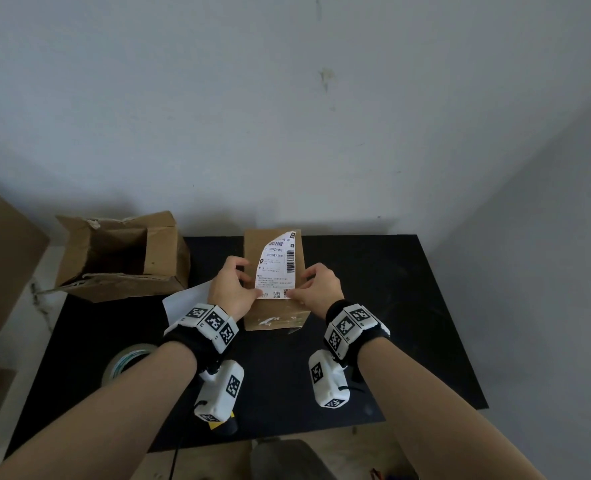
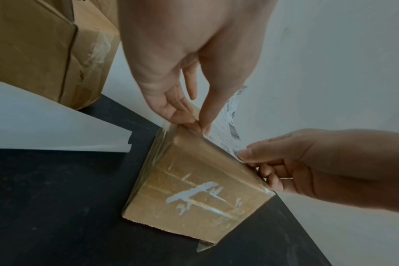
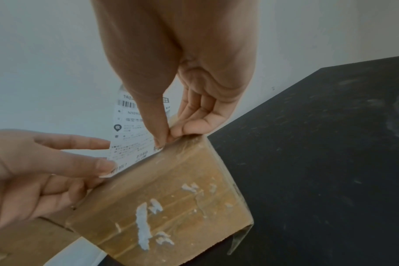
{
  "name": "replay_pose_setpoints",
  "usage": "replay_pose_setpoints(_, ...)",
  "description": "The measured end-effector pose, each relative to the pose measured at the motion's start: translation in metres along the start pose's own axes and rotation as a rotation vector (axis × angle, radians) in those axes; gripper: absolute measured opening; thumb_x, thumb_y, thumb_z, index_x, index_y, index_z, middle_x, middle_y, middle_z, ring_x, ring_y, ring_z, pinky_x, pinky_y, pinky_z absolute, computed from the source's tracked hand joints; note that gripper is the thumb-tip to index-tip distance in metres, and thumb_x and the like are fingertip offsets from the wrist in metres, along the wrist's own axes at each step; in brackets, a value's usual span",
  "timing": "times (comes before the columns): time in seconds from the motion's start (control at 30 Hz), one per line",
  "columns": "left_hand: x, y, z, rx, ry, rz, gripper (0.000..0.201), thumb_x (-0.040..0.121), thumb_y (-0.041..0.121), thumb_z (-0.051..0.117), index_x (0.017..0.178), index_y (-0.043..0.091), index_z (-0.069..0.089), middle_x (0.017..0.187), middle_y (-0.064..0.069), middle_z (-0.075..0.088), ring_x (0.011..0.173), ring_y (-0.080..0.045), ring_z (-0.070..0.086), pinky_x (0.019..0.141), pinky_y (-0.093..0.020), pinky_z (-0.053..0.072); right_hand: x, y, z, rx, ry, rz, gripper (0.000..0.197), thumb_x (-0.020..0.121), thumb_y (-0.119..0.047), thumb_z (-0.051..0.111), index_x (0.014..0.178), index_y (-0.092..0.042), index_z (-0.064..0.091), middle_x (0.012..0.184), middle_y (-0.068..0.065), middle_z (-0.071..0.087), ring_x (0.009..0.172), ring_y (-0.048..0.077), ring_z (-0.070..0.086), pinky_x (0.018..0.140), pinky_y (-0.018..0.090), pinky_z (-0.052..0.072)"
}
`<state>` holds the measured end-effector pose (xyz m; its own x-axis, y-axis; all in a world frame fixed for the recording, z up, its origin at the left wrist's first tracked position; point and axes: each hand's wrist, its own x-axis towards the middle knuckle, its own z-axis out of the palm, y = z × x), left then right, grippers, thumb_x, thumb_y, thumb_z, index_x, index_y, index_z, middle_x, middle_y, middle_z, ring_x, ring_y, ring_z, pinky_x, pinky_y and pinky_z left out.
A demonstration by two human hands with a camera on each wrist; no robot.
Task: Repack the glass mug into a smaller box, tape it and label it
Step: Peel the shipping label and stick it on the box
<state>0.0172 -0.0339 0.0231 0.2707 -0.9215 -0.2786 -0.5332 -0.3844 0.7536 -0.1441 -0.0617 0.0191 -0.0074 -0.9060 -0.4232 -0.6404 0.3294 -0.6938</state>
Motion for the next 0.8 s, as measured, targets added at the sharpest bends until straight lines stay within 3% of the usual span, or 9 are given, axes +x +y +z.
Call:
replay_pose_setpoints(0.3, 0.001, 0.005, 0.003, 0.141, -0.012, -0.001, 0.058, 0.074, 0.01, 0.077, 0.121, 0.015, 0.043, 0.106, -0.004, 0.062, 0.101, -0.022, 0.06, 0.08, -0.032, 0.052, 0.001, -0.002, 0.0, -0.087, 0.004, -0.012, 0.042, 0.073, -0.018, 0.079, 0.102, -0.017, 0.048, 0.098, 0.003, 0.064, 0.088, 0.014, 0.065, 0.074, 0.028, 0.057)
replay_pose_setpoints(0.5, 0.001, 0.007, 0.003, 0.184, -0.032, 0.015, 0.054, 0.075, 0.009, 0.075, 0.119, 0.013, 0.043, 0.111, -0.007, 0.058, 0.104, -0.022, 0.058, 0.074, -0.025, 0.047, 0.0, -0.004, -0.001, -0.128, 0.02, -0.013, 0.038, 0.072, -0.02, 0.079, 0.093, -0.018, 0.048, 0.097, 0.002, 0.061, 0.088, 0.014, 0.063, 0.074, 0.029, 0.056)
replay_pose_setpoints(0.67, -0.002, 0.01, 0.0, 0.289, -0.008, 0.047, 0.054, 0.075, 0.014, 0.076, 0.118, 0.016, 0.044, 0.118, -0.008, 0.047, 0.092, -0.019, 0.054, 0.07, -0.026, 0.043, -0.014, -0.003, -0.006, -0.201, 0.072, -0.037, 0.03, 0.076, -0.027, 0.076, 0.087, -0.017, 0.05, 0.082, -0.006, 0.054, 0.073, 0.009, 0.055, 0.056, 0.02, 0.044)
replay_pose_setpoints(0.73, -0.006, 0.009, -0.004, 0.329, -0.006, 0.103, 0.046, 0.078, 0.017, 0.074, 0.115, 0.016, 0.046, 0.118, -0.007, 0.046, 0.089, -0.018, 0.053, 0.07, -0.027, 0.044, -0.022, -0.002, -0.002, -0.225, 0.12, -0.119, 0.021, 0.082, -0.025, 0.069, 0.091, -0.016, 0.052, 0.088, -0.004, 0.056, 0.079, 0.012, 0.057, 0.065, 0.025, 0.05)
replay_pose_setpoints(0.8, -0.013, 0.003, -0.008, 0.373, 0.004, 0.243, 0.032, 0.084, 0.018, 0.067, 0.112, 0.016, 0.053, 0.117, -0.005, 0.048, 0.097, -0.018, 0.055, 0.075, -0.028, 0.048, -0.03, 0.001, 0.004, -0.274, 0.18, -0.263, 0.014, 0.089, -0.019, 0.059, 0.101, -0.013, 0.057, 0.102, 0.001, 0.057, 0.089, 0.015, 0.058, 0.077, 0.031, 0.053)
